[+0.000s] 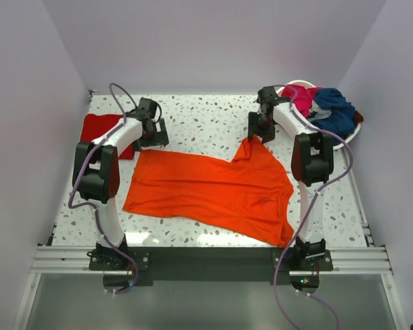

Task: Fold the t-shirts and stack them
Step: Fold the tshirt

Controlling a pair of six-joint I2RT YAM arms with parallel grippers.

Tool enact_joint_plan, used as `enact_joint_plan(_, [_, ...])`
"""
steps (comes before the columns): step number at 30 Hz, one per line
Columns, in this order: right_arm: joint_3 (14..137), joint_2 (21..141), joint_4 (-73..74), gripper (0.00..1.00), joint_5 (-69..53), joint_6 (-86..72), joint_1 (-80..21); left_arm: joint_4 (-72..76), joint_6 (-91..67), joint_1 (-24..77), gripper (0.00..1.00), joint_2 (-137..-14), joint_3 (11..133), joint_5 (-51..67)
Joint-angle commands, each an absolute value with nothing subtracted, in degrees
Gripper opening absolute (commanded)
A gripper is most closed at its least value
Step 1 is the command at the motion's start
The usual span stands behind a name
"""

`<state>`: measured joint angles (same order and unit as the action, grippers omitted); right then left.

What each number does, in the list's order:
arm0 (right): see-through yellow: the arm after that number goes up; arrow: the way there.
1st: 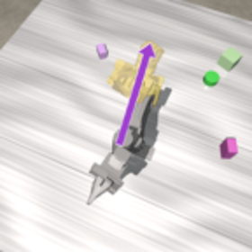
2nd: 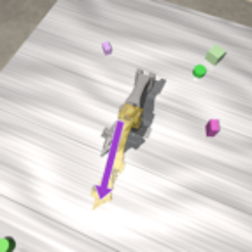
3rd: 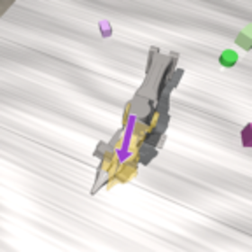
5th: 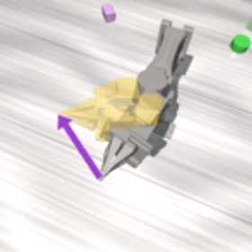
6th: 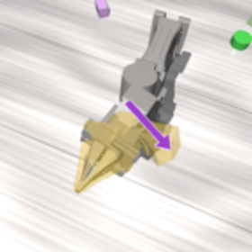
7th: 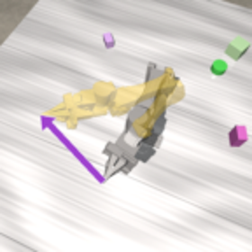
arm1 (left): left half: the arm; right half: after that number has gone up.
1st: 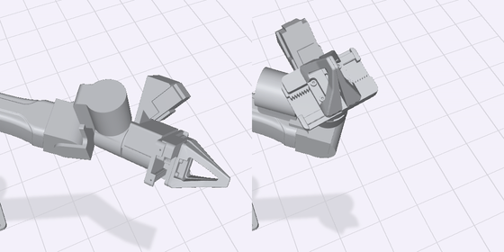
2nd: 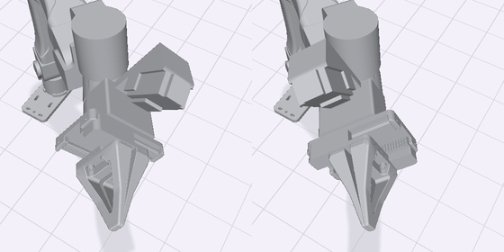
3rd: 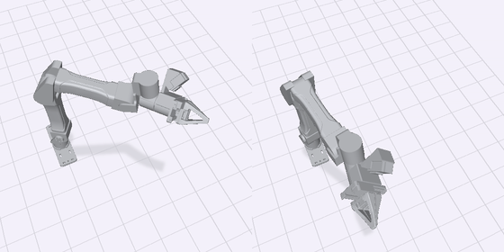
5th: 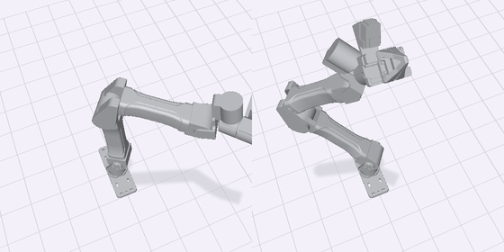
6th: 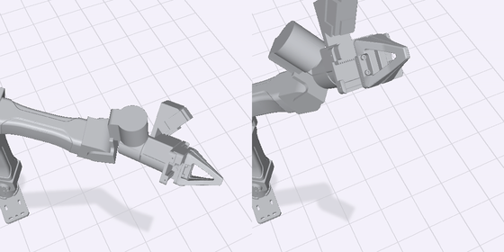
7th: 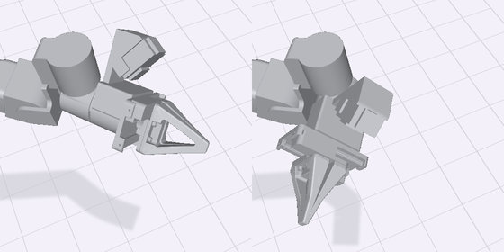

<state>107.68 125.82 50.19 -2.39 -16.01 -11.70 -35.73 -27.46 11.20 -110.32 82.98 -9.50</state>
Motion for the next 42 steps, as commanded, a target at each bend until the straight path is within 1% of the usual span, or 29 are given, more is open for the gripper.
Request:
enact_joint_plan(1, [112.84, 130.41, 47.56, 0.60, -2.81, -14.24, -10.73, -40.25, -26.81, 10.55, 1.00, -112.58, 86.66, -13.44])
enact_joint_plan(5, [114.17, 132.54, 43.16, 0.60, -3.60, -13.89, -10.20, -40.69, -27.42, 10.46, 1.00, -113.47, 87.63, -14.15])
enact_joint_plan(14, [115.66, 135.09, 40.87, 0.60, -4.57, -13.45, -9.67, -42.71, -26.98, 9.76, 1.00, -114.61, 89.12, -14.50])
enact_joint_plan(20, [116.54, 137.28, 41.22, 0.56, -5.62, -13.71, -9.67, -43.86, -26.81, 9.49, 0.99, -115.66, 90.52, -14.94])
enact_joint_plan(21, [116.11, 137.29, 41.05, 0.52, -5.71, -13.71, -9.67, -43.86, -26.89, 9.41, 0.98, -115.93, 90.61, -15.12])
enact_joint_plan(24, [115.58, 137.37, 41.04, 0.43, -5.54, -14.32, -9.76, -44.29, -26.81, 8.71, 0.96, -116.63, 90.97, -15.29])
enact_joint_plan(26, [115.49, 137.29, 41.92, 0.31, -5.62, -14.41, -9.76, -44.38, -26.89, 8.35, 0.96, -117.24, 91.32, -15.38])
enact_joint_plan(27, [114.97, 137.11, 42.10, 0.21, -5.63, -14.33, -9.76, -44.38, -26.81, 8.09, 0.95, -117.77, 91.32, -15.47])
enact_joint_plan(30, [113.56, 135.79, 41.93, 0.08, -5.63, -14.50, -9.76, -43.86, -26.81, 7.82, 0.94, -118.47, 91.49, -15.56])
enact_joint_plan(34, [111.18, 134.21, 41.66, 0.06, -5.80, -14.59, -9.76, -43.42, -27.07, 7.82, 0.91, -119.44, 92.28, -16.17])
enact_joint_plan(38, [110.04, 133.24, 41.66, 0.06, -5.89, -14.76, -9.67, -43.07, -27.42, 7.56, 0.84, -120.15, 92.81, -16.26])
enact_joint_plan(42, [108.73, 132.10, 41.49, 0.06, -6.15, -14.68, -9.76, -42.45, -27.60, 7.30, 0.75, -120.50, 93.34, -16.78])
